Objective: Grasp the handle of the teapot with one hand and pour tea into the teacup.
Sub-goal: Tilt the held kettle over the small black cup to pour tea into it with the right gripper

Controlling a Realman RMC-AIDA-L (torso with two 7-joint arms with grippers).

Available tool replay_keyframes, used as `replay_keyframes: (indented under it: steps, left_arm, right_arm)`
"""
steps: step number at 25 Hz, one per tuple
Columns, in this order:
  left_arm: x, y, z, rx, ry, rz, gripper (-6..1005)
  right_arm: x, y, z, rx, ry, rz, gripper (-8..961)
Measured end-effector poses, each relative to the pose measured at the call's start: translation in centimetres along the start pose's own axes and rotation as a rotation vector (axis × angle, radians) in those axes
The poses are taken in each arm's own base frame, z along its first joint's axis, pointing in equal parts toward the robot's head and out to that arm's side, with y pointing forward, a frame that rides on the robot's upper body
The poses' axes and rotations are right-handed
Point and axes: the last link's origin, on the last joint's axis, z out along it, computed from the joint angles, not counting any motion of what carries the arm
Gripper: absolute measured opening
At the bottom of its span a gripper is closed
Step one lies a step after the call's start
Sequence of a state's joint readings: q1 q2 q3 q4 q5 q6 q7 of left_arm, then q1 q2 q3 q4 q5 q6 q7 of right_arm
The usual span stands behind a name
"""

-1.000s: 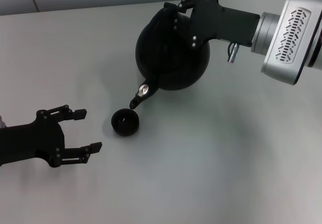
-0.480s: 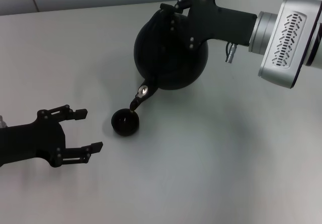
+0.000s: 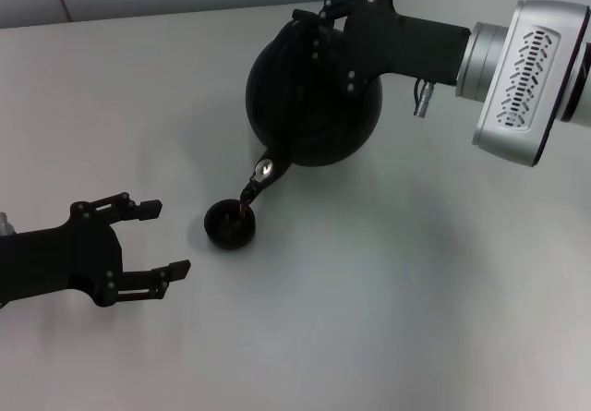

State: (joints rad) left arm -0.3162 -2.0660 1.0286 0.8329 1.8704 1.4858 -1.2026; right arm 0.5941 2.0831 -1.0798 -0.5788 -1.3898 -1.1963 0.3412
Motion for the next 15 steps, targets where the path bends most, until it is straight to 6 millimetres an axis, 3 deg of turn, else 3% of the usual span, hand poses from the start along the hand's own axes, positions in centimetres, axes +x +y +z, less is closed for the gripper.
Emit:
replay_keyframes:
  steps: [15]
  left_arm:
    - [-0.12, 0.11, -0.04, 0.002, 0.001, -0.004, 862]
  right_arm:
    - [0.32, 0.49, -0.27, 0.012, 0.006, 0.098, 82]
